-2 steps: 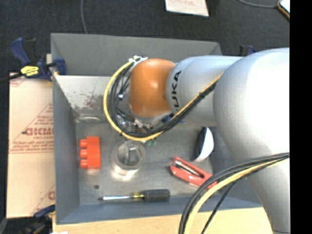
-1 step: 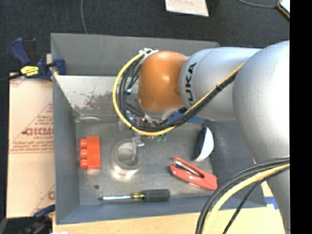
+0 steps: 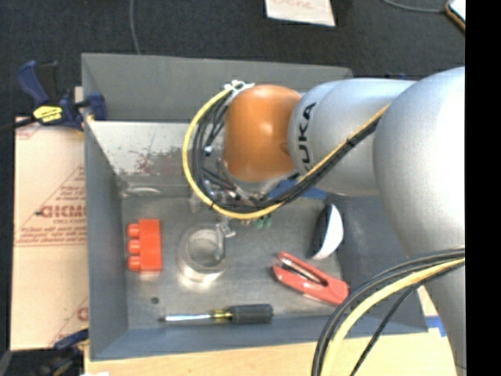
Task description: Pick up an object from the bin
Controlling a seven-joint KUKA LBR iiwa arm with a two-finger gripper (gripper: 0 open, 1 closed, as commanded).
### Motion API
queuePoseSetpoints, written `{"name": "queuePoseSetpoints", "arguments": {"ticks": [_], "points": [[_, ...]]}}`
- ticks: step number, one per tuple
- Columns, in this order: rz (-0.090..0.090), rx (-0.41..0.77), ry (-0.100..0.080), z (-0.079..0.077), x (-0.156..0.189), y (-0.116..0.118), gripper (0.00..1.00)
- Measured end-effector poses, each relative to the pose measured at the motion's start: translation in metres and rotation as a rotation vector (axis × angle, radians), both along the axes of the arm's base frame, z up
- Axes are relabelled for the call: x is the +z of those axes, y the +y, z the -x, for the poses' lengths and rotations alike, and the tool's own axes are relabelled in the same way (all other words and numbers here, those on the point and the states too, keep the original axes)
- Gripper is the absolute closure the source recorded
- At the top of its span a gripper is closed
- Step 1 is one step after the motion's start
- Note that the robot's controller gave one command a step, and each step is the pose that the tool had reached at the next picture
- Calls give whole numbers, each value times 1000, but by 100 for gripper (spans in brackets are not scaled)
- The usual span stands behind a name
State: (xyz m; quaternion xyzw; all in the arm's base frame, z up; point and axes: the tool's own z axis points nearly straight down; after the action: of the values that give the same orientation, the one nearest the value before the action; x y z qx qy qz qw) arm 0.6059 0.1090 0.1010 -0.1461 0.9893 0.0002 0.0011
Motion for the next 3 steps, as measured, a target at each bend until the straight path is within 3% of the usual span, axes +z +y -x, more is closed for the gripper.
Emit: {"name": "queuePoseSetpoints", "arguments": {"ticks": [1, 2, 3], "points": [[-6, -187, -9, 10, -30, -11, 0], [-3, -113, -14, 6, -29, -5, 100], [-4, -114, -14, 6, -29, -5, 100]]}}
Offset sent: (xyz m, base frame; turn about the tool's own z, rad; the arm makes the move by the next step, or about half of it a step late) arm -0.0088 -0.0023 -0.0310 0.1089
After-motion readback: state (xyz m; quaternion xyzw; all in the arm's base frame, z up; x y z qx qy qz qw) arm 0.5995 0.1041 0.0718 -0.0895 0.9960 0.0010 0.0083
